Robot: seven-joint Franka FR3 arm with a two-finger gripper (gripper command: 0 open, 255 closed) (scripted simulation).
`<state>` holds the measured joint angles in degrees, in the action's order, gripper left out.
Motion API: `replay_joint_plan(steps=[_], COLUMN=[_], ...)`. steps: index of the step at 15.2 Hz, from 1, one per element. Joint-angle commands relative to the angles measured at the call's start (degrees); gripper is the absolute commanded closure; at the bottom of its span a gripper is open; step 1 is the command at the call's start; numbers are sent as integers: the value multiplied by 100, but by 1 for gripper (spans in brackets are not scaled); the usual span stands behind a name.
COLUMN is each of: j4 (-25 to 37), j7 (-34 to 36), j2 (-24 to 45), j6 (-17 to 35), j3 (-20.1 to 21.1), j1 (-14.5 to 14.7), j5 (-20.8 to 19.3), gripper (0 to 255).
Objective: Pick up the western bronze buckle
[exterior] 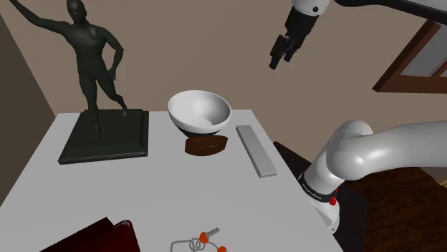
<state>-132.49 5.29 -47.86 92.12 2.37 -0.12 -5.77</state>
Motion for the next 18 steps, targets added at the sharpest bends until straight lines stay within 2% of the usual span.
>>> replay_joint_plan(steps=[1,9,18], j4=[0,868,1865], j7=[0,-624,-1254], j2=[0,1555,3112], j6=[0,95,-38], j3=[0,547,1260], j1=[0,618,1218], j5=[0,86,18], gripper=[0,0,0])
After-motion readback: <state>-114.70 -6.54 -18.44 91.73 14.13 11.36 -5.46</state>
